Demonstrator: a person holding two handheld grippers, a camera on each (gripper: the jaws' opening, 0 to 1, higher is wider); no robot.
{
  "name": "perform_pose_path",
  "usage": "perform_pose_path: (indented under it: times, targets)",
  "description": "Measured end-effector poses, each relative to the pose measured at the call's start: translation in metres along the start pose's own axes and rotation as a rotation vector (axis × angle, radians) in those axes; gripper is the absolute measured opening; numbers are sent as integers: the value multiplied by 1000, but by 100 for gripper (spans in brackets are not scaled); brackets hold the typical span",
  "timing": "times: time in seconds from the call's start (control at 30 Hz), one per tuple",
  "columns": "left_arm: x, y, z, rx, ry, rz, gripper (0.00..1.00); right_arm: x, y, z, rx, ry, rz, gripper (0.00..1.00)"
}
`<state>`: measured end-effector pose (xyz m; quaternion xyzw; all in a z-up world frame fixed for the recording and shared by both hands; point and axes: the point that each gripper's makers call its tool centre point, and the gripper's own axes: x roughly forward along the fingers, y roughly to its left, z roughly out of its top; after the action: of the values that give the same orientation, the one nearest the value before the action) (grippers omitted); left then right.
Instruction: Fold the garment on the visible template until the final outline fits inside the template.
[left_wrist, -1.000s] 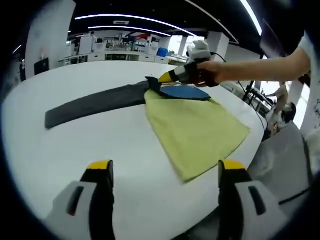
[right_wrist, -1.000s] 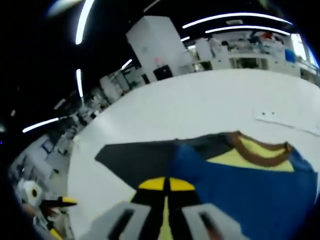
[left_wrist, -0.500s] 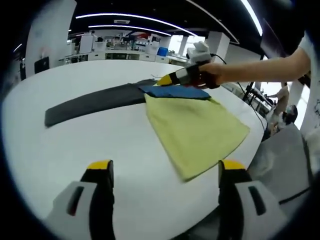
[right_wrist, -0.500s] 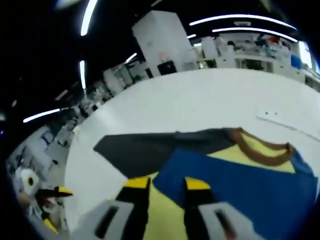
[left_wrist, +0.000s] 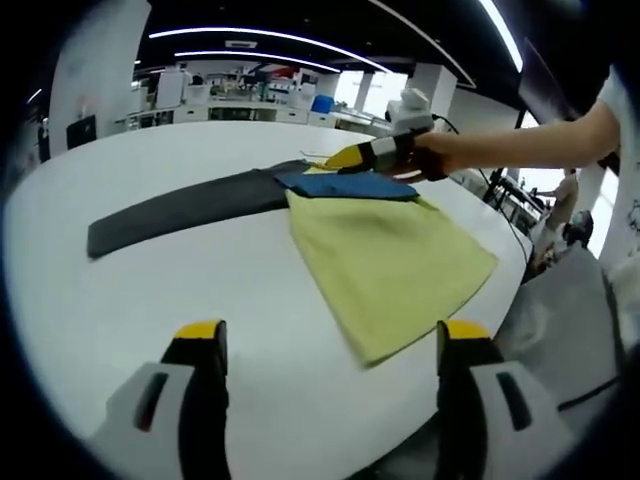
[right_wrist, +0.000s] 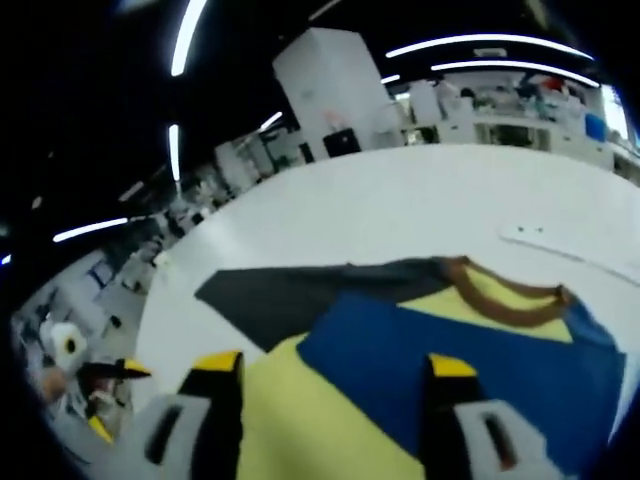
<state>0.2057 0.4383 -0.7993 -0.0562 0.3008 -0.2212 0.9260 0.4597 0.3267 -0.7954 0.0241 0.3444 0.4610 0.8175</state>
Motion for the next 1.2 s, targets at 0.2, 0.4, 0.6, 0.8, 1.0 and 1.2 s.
perform_pose_path:
  times: [0.2,0.4,0.6,0.8,1.0,1.2]
  targets:
    - [3,-1,3,-6,-11,-10,82,-22,-21,-4,14,-10,-45,68]
    - [5,-6,3,-4,-13,-22,82,-48,-44,-5,40,-25,-91,65]
    - [7,-7,7,2,-18,-27,82,-67,-60,-5,47,-37,-115,64]
    - [9,-9,8,5,-17,-31,82,-90,-88,-12,62,-31,-162,61]
    - [9,-14,10,-7,-25,-44,83,-116,-118,-24,93,-20,-233,56]
    - [12,-16,8,-6,-18,-48,83,-137,-137,-44,158,-8,-301,50]
